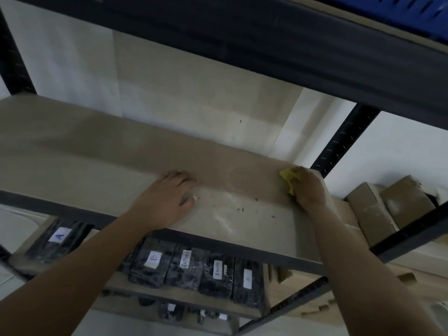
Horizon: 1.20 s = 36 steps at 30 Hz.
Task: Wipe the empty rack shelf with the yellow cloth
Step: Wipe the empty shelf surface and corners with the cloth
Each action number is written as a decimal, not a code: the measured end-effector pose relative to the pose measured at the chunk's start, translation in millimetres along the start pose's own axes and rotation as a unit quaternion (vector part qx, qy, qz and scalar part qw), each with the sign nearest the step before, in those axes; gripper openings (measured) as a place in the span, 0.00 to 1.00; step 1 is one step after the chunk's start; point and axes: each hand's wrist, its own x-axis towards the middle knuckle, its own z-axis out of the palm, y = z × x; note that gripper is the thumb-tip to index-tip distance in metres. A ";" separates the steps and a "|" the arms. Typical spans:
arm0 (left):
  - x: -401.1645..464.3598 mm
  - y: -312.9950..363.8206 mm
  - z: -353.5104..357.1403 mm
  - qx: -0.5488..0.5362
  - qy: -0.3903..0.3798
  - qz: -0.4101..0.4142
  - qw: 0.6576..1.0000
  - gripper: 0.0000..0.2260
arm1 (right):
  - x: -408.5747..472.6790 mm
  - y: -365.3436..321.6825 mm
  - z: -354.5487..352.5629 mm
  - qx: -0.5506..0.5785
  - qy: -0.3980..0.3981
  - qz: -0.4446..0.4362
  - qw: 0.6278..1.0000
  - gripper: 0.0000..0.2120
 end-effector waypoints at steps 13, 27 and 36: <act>-2.4 -2.6 -2.2 -0.036 0.003 -0.005 0.999 0.34 | -4.1 -125.4 48.9 -0.027 -0.107 -0.182 0.977 0.19; -1.8 4.3 -4.6 -0.026 0.028 -0.002 0.999 0.25 | 22.5 -85.3 33.5 -0.058 -0.031 -0.022 0.998 0.17; -6.6 3.5 -5.5 -0.076 0.071 -0.027 0.994 0.23 | -35.0 -168.1 50.2 0.140 -0.173 -0.169 0.960 0.15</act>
